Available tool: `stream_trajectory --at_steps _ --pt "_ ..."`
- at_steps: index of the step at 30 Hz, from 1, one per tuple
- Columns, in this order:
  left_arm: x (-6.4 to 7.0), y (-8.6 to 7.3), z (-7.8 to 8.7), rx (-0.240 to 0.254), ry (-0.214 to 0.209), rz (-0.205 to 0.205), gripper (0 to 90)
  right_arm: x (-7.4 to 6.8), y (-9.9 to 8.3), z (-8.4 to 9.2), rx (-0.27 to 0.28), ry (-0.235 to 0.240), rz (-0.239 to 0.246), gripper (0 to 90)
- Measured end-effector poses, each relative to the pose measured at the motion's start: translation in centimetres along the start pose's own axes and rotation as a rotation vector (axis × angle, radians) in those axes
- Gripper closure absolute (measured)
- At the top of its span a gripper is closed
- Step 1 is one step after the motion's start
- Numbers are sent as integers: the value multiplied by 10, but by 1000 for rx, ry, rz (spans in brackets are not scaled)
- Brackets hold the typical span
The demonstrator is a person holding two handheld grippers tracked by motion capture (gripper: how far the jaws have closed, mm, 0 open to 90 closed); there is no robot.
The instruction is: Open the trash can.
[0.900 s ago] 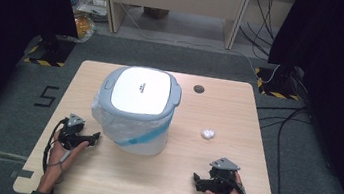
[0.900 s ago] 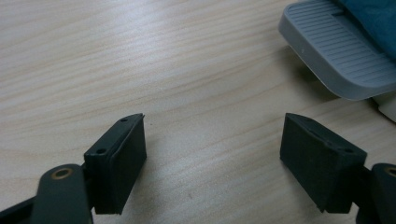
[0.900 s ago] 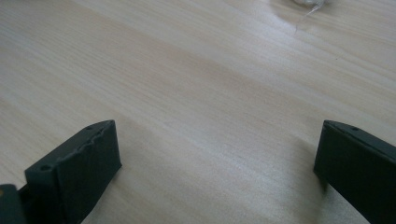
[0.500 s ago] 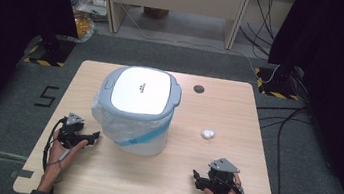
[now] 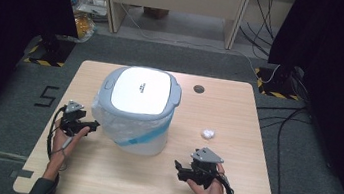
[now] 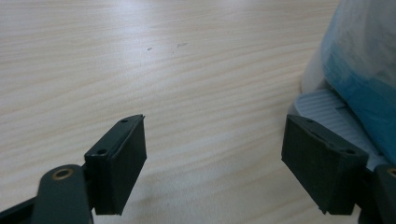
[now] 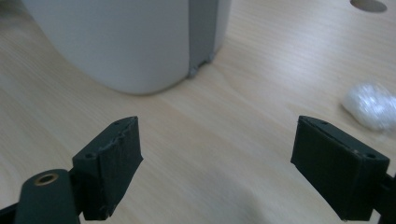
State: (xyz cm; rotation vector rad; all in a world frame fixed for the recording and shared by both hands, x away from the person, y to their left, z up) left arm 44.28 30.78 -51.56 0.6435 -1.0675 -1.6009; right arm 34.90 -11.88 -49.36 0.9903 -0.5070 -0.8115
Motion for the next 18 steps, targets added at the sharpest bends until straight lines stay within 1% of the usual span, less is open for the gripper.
stream_trajectory --at_steps 3,4,6,8,14,15,18 --pt "0 3 -4 1 -5 2 215 -8 10 -9 14 20 15 157" --pt "1 6 -8 1 -11 2 215 -12 14 -13 15 30 20 157" --pt "1 8 -13 4 -17 10 215 -16 17 -19 17 33 25 157" --pt "1 10 -18 1 -23 9 215 -20 21 -24 14 41 24 158" --pt "5 11 -28 -18 -42 3 215 -30 26 -37 13 69 23 157" --pt "5 12 -29 -26 -45 -5 215 -30 26 -38 16 71 26 157" --pt "6 13 -36 -27 -48 13 215 -32 27 -43 15 74 24 157"
Point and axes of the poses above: each handheld gripper's, and its own axes: z roughly backward along the jaws, y roughly out of its top, x roughly to its right, the point moved 2 cm from there along -z, roughly forward along the jaws, and after that the axes turned 8 degrees about x, right-handed, at the moved point
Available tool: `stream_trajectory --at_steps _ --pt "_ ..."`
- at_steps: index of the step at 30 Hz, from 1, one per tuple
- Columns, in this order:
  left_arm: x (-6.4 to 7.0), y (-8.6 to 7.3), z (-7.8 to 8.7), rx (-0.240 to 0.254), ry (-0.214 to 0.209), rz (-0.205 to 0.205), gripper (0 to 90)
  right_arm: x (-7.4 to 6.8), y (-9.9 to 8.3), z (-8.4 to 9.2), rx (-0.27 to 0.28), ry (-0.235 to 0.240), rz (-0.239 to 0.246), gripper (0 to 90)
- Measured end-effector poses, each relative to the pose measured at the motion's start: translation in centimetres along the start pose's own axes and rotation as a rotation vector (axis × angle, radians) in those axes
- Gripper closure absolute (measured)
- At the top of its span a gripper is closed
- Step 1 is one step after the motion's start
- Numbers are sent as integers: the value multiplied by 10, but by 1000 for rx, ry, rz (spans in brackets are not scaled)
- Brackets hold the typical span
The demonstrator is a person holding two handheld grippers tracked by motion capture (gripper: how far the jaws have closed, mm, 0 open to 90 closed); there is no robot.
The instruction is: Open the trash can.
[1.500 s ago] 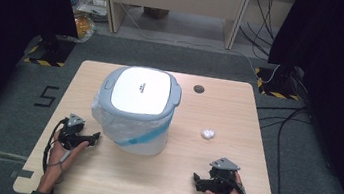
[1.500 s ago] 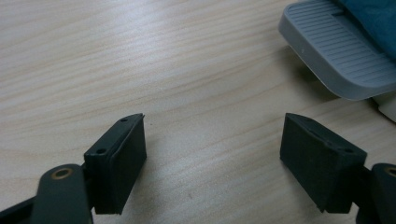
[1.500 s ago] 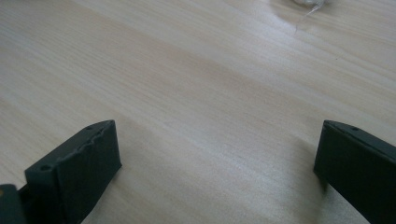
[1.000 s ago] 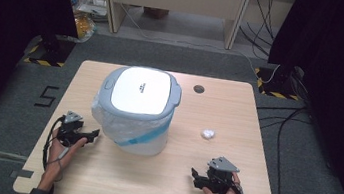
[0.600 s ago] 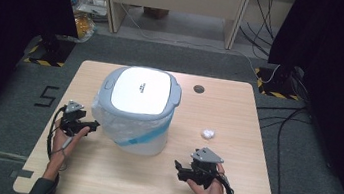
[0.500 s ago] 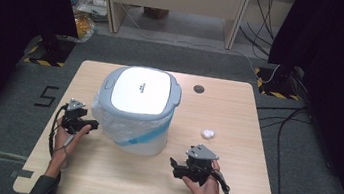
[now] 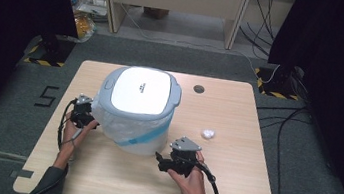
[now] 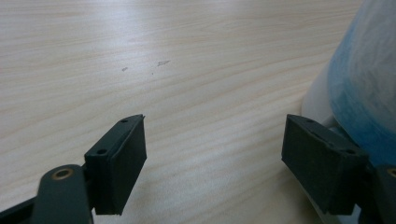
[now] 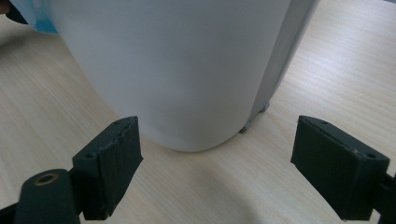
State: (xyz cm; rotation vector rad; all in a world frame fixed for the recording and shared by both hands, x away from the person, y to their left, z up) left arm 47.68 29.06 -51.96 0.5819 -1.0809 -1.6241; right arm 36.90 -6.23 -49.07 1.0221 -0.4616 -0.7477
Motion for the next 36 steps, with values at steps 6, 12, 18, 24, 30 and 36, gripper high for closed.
stream_trajectory --at_steps 6,12,18,24,30,36 --pt "2 1 -12 -1 -31 27 222 -3 1 -10 -6 11 2 157" --pt "3 2 -18 -8 -39 34 226 -1 7 -16 -4 19 -10 141" --pt "6 2 -17 -28 -55 37 242 1 8 -16 -7 -2 -5 133" --pt "6 -4 -8 -51 -68 40 257 16 9 -16 -3 -64 -20 135" --pt "13 -17 3 -93 -50 4 270 42 11 -24 15 -102 -69 143" --pt "21 -26 16 -69 -58 9 294 59 24 -32 30 -104 -73 150"
Point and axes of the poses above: each handheld gripper's, and its own axes: z roughly backward along the jaws, y roughly out of its top, x roughly to its right, the point moved 2 cm from there along -z, roughly forward along the jaws, and after that the axes turned 8 degrees about x, right-handed, at the moved point
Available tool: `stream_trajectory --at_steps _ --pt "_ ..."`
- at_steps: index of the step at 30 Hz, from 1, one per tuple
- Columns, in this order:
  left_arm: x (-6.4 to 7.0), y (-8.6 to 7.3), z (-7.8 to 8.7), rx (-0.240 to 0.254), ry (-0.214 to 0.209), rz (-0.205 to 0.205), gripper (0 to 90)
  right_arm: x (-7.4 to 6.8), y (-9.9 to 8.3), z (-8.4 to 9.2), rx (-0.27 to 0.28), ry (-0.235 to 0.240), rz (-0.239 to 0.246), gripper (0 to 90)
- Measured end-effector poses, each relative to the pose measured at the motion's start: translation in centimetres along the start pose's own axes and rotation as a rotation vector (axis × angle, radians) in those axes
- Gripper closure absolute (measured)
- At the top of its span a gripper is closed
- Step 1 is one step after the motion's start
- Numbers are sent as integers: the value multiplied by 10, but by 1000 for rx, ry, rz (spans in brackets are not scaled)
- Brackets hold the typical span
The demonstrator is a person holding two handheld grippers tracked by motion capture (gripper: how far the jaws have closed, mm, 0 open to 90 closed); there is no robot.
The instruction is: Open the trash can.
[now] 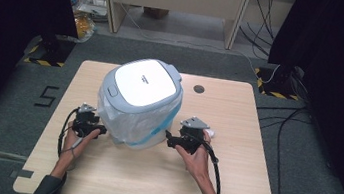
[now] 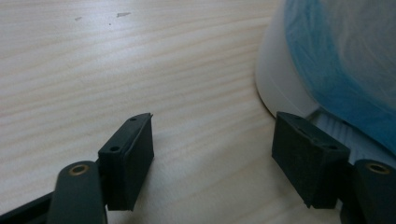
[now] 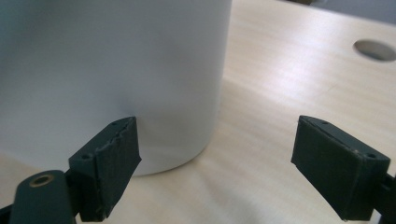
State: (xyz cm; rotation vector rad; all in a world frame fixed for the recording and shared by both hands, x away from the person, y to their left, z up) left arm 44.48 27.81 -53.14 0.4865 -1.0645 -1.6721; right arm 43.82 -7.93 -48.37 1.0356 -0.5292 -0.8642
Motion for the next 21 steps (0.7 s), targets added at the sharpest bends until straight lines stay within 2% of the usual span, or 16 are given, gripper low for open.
stream_trajectory --at_steps 4,5,7,9,12,14,16,21 --pt "8 -5 5 -6 -20 11 313 7 8 -7 9 2 4 156" --pt "10 -6 6 -6 -20 2 313 8 9 -8 16 14 -12 157" --pt "12 -7 7 -6 -22 -1 323 10 11 -12 16 27 -10 158" --pt "19 -10 9 -7 -48 2 326 12 14 -14 18 30 -8 158" --pt "27 -15 12 -6 -53 -23 316 16 15 -18 25 47 -34 161" --pt "32 -17 13 -6 -57 -36 322 19 17 -20 22 41 -24 162" --pt "35 -18 14 -4 -74 -29 321 21 20 -22 19 37 -6 171" --pt "43 -22 15 2 -85 -36 321 26 24 -27 11 43 -3 191"
Point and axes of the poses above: each handheld gripper's, and its own axes: z roughly backward along the jaws, y roughly out of its top, x roughly to its right, the point moved 2 cm from there along -z, roughly forward along the jaws, and after that the axes turned 8 degrees about x, right-handed, at the moved point
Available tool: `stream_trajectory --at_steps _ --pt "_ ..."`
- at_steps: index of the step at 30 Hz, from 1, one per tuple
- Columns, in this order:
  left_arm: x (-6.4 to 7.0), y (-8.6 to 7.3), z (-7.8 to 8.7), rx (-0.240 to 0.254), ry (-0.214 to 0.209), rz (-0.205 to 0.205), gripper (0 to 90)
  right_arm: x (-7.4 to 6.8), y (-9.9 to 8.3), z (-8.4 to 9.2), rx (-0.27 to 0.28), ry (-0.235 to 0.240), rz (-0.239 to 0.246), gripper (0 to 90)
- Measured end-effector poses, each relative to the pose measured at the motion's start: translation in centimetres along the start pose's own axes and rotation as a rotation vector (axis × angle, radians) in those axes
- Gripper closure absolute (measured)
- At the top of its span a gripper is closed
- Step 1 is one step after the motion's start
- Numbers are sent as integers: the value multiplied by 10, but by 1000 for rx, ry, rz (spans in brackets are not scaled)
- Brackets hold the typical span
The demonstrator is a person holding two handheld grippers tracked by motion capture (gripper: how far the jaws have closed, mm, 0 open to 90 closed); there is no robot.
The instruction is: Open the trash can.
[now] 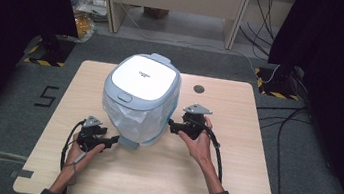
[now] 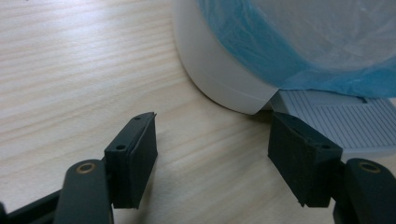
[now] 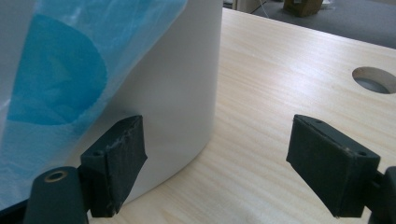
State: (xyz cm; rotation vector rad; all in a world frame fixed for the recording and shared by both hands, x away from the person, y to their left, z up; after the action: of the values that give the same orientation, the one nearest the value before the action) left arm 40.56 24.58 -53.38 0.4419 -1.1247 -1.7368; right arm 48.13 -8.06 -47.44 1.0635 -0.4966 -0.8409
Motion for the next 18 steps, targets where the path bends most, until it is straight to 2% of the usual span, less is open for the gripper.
stream_trajectory --at_steps 3,6,9,10,11,15,18 --pt "4 -2 1 -2 -13 -14 318 3 3 -4 -4 -2 5 199" --pt "5 -4 2 7 -19 -8 299 5 5 -7 -5 18 3 210" --pt "6 -5 9 39 -39 13 244 7 4 -5 -8 33 -42 186" --pt "6 -5 9 39 -39 13 228 7 3 -3 -7 23 -36 186" --pt "10 -4 15 67 -46 16 224 7 2 0 -9 16 -29 186" --pt "22 -2 18 99 -39 -27 203 10 -4 12 -16 2 -42 185" --pt "29 -2 15 111 -40 -39 182 13 -9 24 -12 -10 -40 183"
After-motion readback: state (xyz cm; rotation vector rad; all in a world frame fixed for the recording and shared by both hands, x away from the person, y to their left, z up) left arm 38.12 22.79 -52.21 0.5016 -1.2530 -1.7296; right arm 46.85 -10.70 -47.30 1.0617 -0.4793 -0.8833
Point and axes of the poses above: each handheld gripper's, and its own axes: z roughly backward along the jaws, y roughly out of its top, x roughly to its right, the point moved 2 cm from there along -z, roughly forward along the jaws, and after that the axes turned 8 degrees about x, right-handed, at the moved point
